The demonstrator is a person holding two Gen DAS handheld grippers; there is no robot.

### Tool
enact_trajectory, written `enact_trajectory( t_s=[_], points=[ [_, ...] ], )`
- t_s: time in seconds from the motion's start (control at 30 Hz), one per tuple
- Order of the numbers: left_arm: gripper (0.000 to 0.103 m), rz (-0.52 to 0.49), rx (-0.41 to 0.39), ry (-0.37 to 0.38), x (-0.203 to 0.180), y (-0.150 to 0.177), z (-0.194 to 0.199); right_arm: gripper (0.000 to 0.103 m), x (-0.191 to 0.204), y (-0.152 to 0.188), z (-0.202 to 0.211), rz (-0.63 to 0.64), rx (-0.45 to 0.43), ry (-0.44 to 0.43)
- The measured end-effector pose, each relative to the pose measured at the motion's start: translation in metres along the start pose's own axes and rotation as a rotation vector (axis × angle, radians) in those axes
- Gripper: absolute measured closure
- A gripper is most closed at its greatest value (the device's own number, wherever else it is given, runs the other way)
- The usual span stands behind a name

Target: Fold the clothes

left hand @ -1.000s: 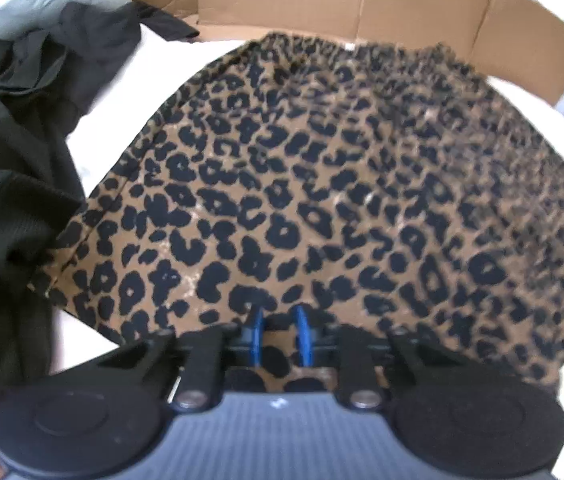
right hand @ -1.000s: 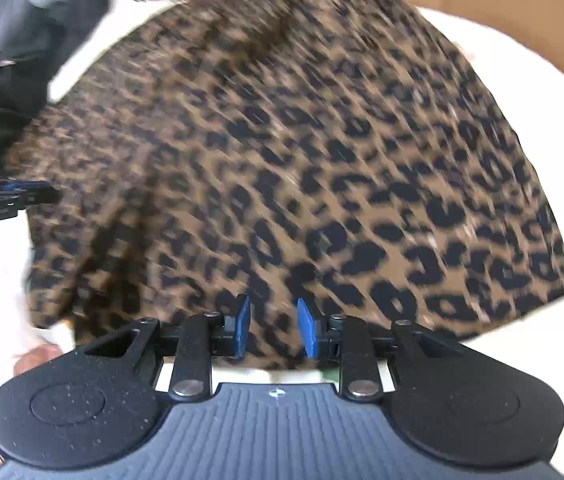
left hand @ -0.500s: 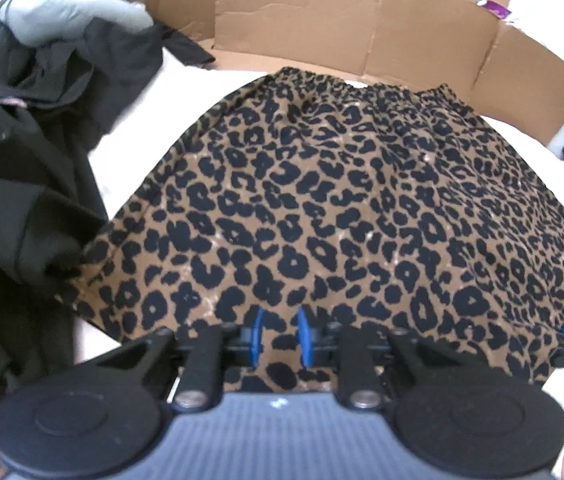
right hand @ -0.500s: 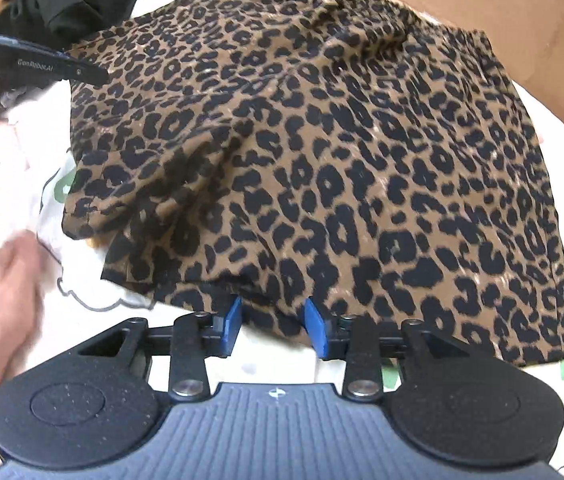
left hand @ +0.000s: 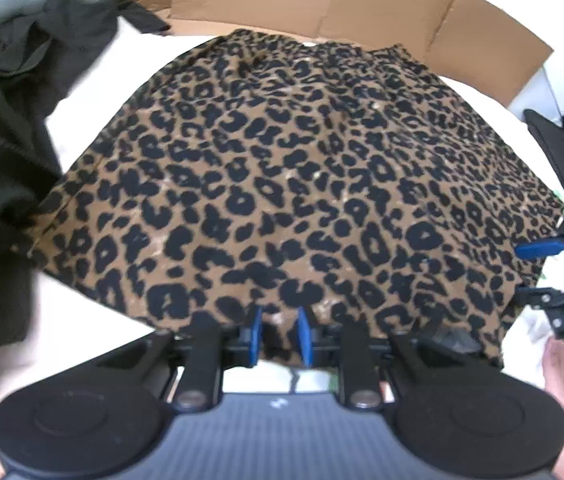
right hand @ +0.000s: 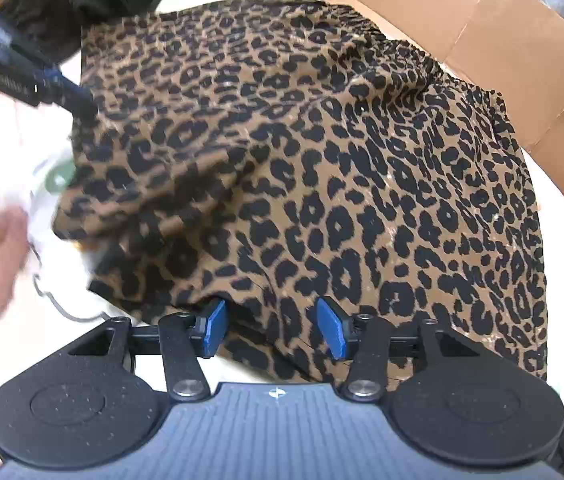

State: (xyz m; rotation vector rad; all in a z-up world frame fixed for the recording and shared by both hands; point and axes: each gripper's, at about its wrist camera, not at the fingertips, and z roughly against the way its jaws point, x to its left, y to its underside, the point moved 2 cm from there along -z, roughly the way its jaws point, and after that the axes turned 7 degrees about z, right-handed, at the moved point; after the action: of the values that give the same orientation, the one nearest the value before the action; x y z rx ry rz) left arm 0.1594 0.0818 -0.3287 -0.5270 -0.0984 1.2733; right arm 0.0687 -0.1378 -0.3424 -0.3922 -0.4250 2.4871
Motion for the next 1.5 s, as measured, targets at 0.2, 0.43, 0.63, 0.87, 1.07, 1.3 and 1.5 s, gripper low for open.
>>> enact_trajectory(
  t_s=[0.2,0.43,0.63,0.87,1.07,1.3,1.5],
  points=[
    [0.082,-0.021,0.027,0.036,-0.002,0.001,-0.006,0.047,0.004,0.0,0.006,0.008,-0.047,-0.017],
    [0.081,-0.012,0.026,0.026,0.002,0.002,-0.007,0.05,0.023,-0.013,0.008,0.107,-0.117,-0.035],
    [0.081,-0.006,0.029,0.023,0.007,0.002,-0.01,0.059,0.037,-0.011,0.011,0.214,-0.163,-0.026],
    [0.081,-0.008,0.027,0.018,0.004,0.002,-0.012,0.101,0.044,-0.006,0.009,0.255,-0.147,-0.068],
    [0.081,0.001,0.026,0.016,0.008,0.003,-0.011,0.103,0.045,0.001,0.013,0.263,-0.13,-0.118],
    [0.081,0.012,0.022,0.021,0.01,0.003,-0.012,0.103,0.053,0.009,0.012,0.278,-0.083,-0.189],
    [0.081,0.009,0.019,0.02,0.009,0.003,-0.012,0.103,0.049,0.007,0.022,0.293,-0.109,-0.095]
  ],
)
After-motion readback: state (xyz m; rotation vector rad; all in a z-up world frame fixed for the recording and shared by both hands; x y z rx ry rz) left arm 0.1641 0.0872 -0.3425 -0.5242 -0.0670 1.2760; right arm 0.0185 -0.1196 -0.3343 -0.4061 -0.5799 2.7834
